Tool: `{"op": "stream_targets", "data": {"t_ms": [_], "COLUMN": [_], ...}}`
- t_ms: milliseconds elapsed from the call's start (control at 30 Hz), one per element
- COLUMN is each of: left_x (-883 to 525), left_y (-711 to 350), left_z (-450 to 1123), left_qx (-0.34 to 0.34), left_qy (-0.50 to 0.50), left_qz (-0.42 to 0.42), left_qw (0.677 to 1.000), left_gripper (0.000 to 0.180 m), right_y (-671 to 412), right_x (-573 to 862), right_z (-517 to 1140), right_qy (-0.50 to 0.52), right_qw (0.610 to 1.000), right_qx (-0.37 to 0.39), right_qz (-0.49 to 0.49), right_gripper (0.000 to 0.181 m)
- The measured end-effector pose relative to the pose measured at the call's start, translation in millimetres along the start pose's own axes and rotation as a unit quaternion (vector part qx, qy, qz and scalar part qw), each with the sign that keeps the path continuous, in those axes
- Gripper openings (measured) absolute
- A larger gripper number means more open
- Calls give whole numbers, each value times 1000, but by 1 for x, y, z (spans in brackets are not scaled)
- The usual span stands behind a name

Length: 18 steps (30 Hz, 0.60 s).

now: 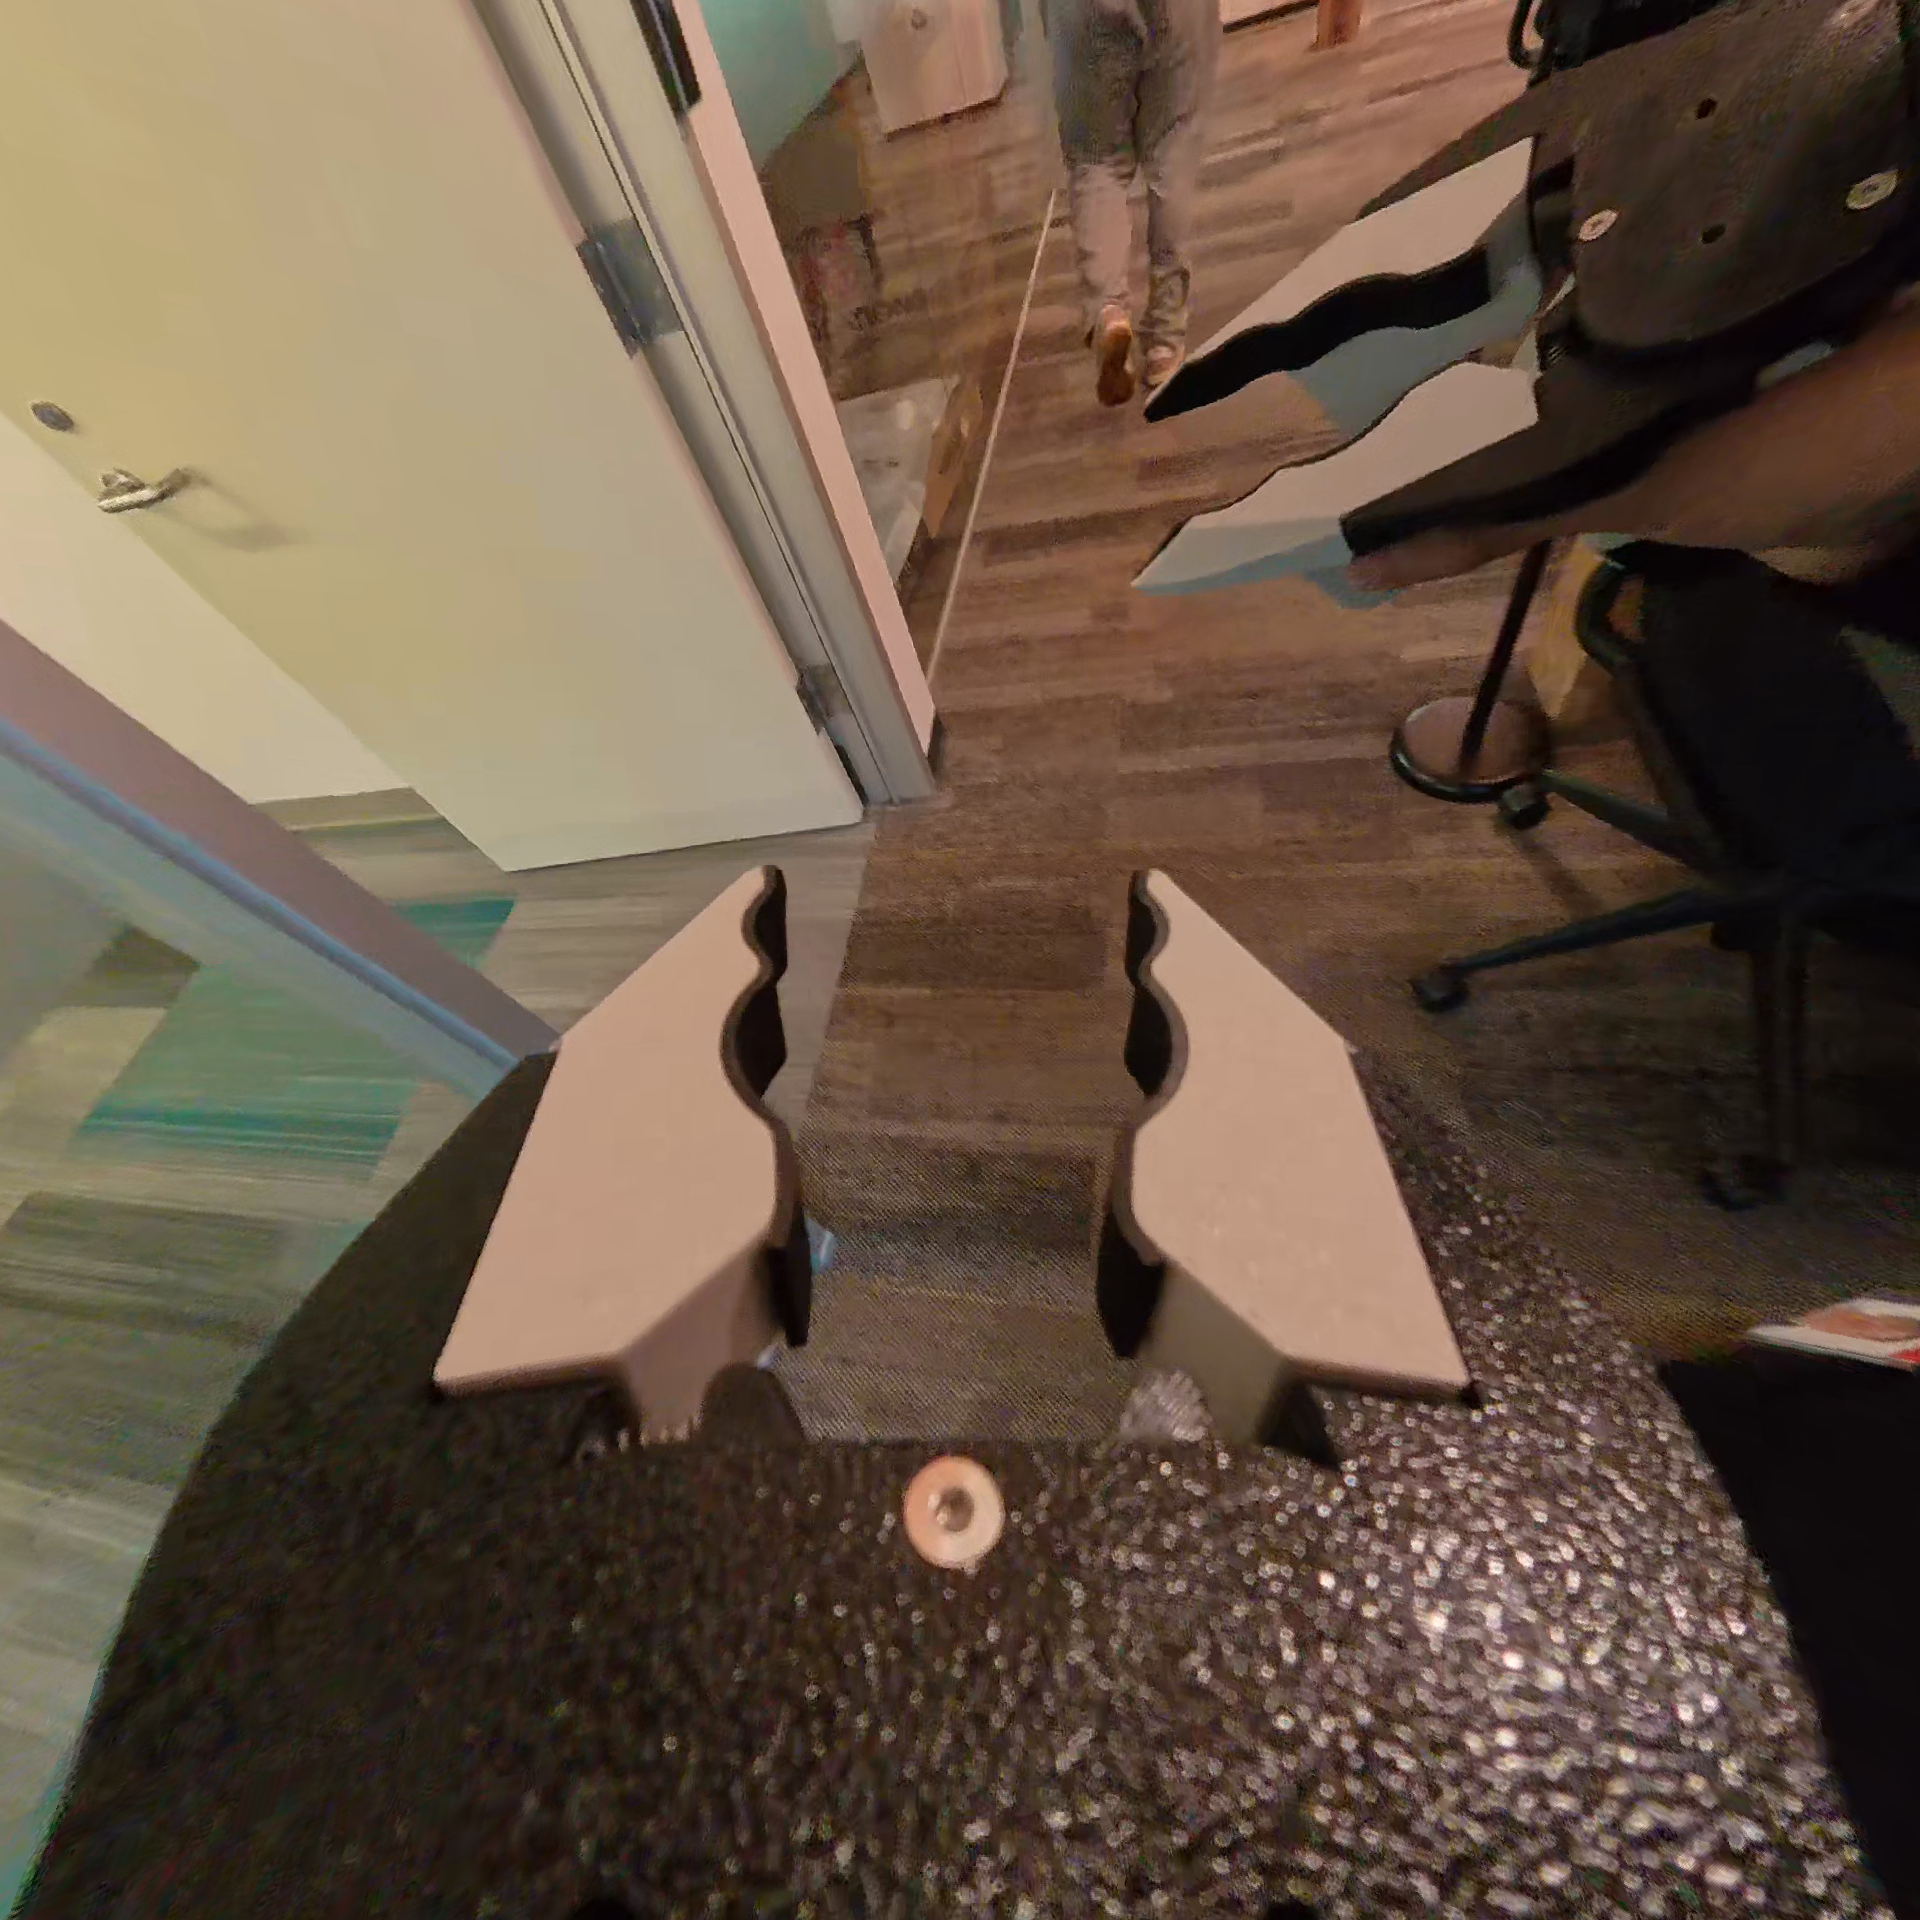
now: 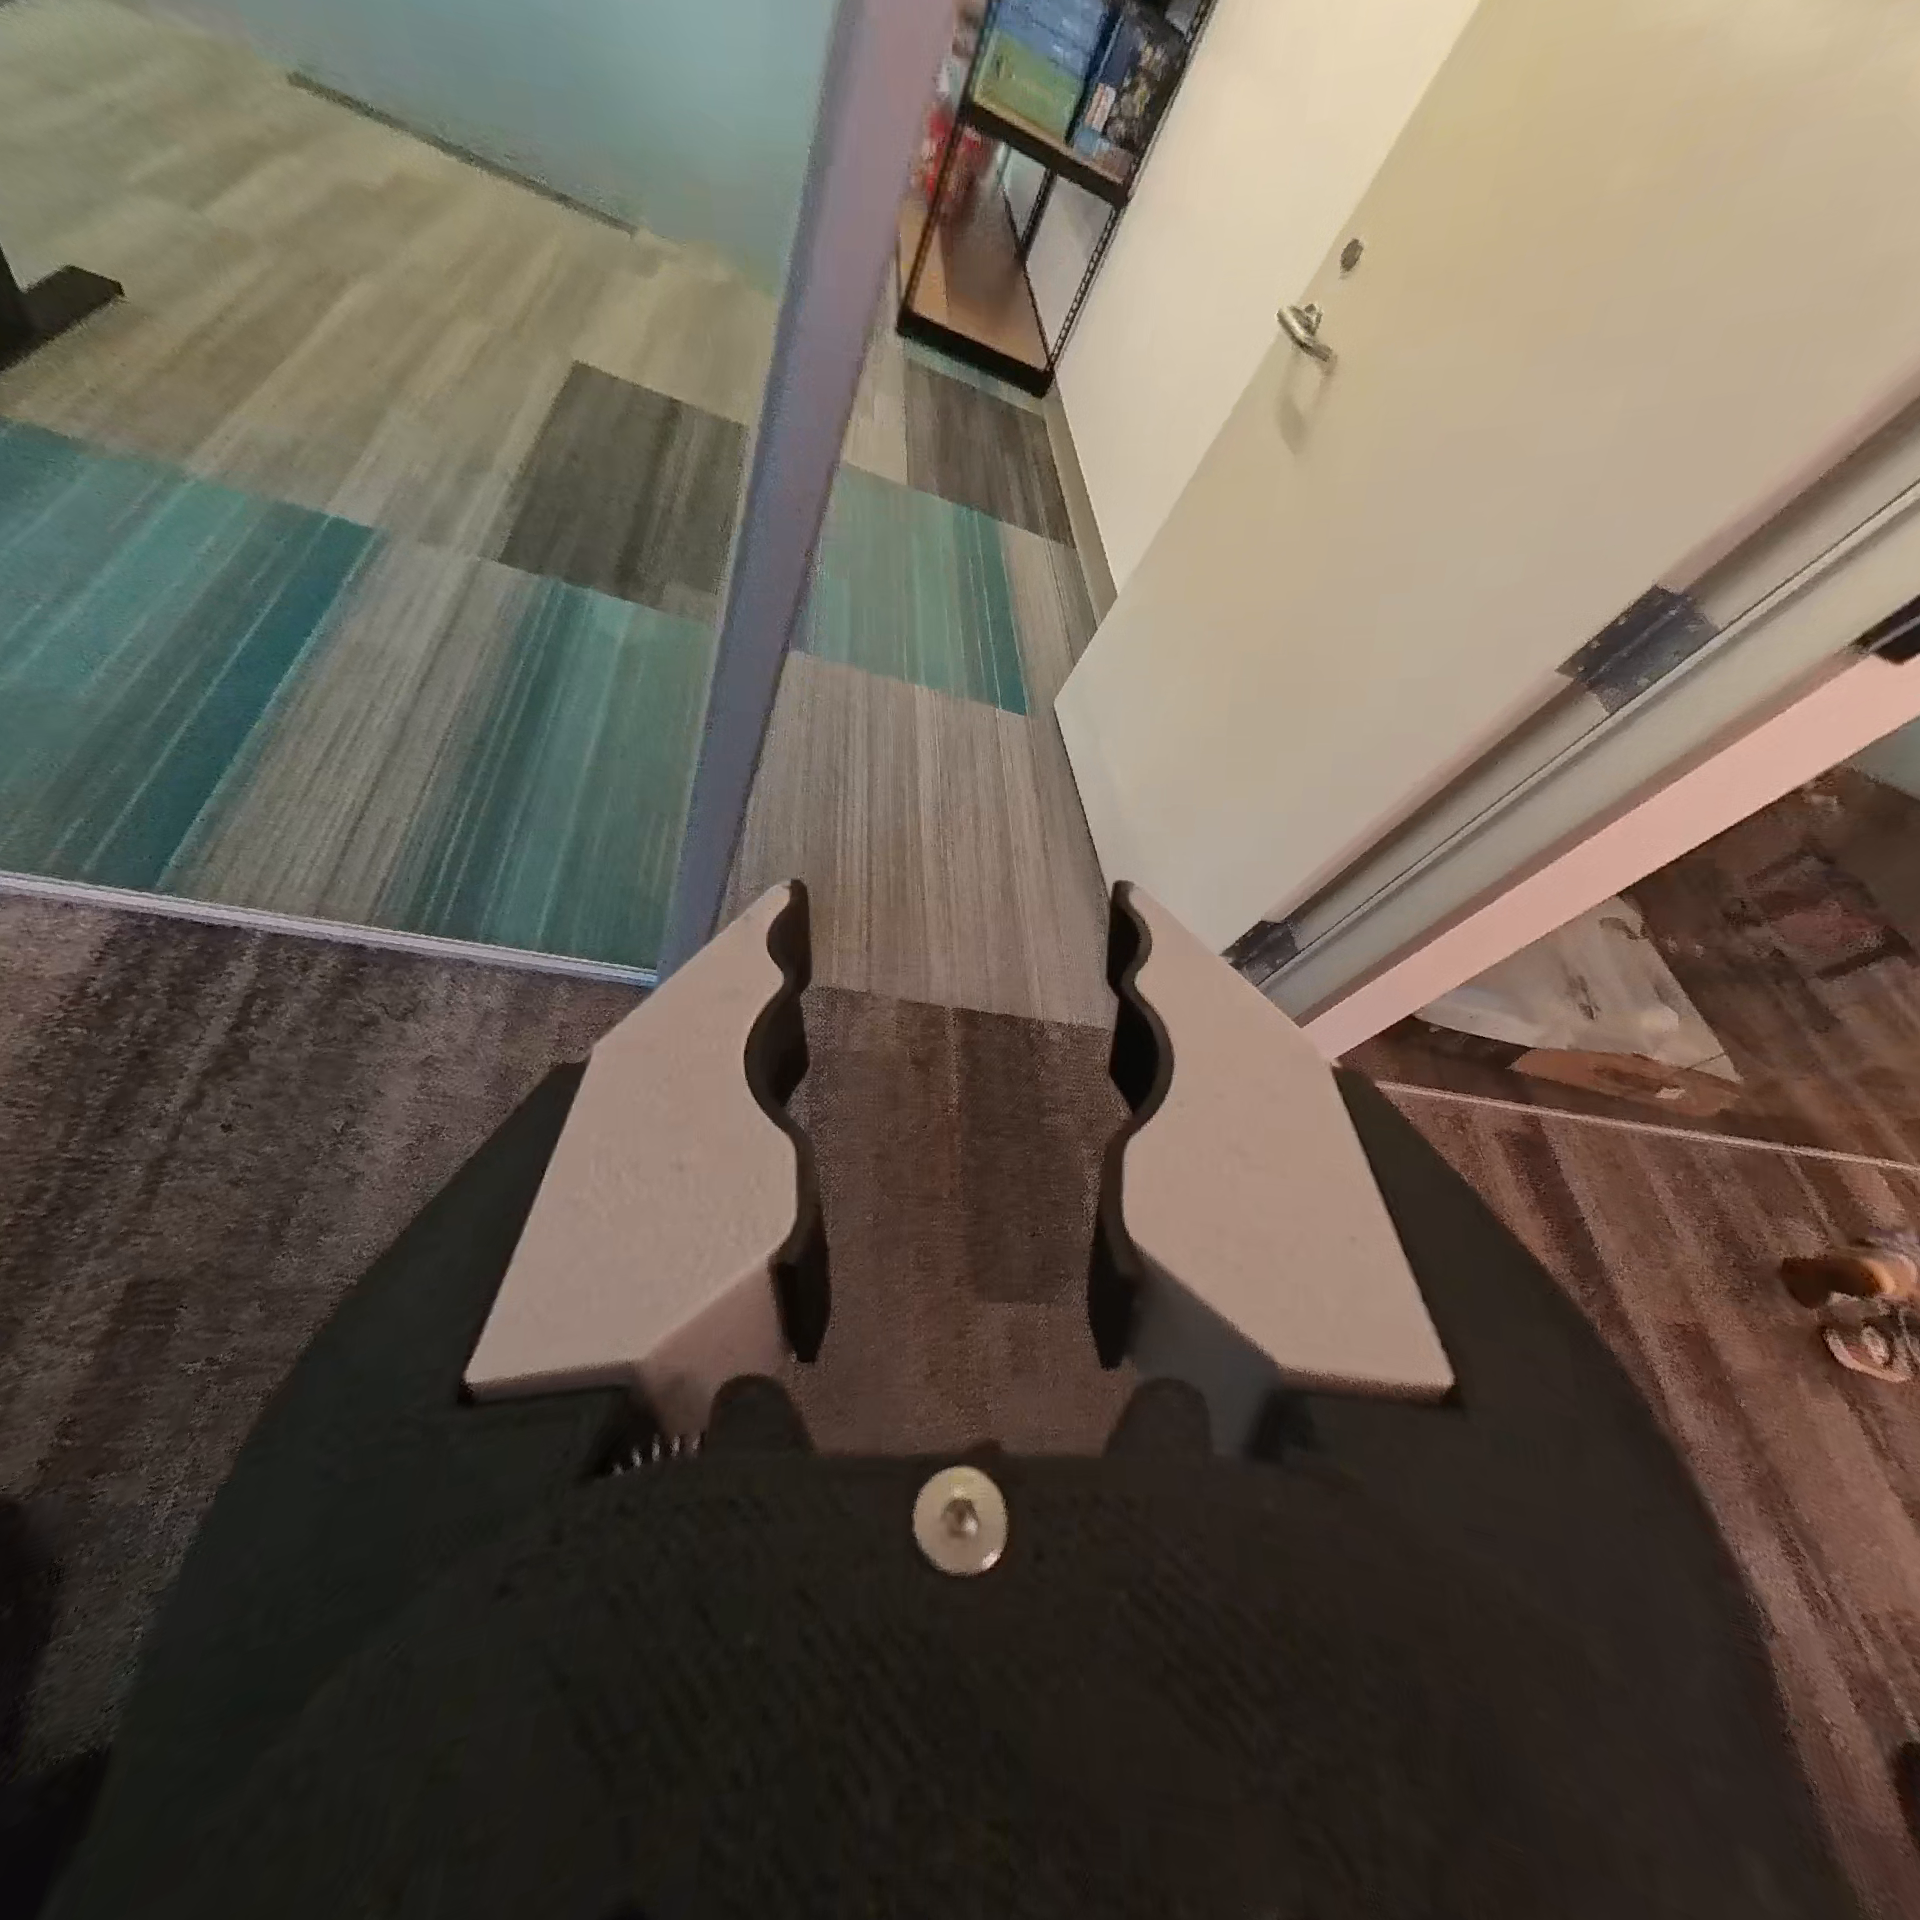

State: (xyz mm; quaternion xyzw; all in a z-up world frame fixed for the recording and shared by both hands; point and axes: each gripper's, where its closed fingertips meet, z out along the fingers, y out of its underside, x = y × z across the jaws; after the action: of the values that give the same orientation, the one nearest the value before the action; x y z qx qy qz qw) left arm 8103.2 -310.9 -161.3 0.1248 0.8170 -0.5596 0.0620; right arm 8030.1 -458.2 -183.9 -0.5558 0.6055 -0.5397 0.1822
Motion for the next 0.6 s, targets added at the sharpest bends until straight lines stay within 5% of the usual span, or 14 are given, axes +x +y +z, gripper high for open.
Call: {"op": "stream_targets", "data": {"t_ms": [600], "left_x": [-319], "left_y": [-86], "left_z": [428], "left_qx": [47], "left_qy": [32], "left_qz": [9], "left_qw": [998], "left_gripper": [58], "right_y": [-38], "right_x": [271], "right_z": [360], "right_qy": [10], "right_qw": [996], "right_qx": [-63], "right_qz": [-64], "right_gripper": [53]}}
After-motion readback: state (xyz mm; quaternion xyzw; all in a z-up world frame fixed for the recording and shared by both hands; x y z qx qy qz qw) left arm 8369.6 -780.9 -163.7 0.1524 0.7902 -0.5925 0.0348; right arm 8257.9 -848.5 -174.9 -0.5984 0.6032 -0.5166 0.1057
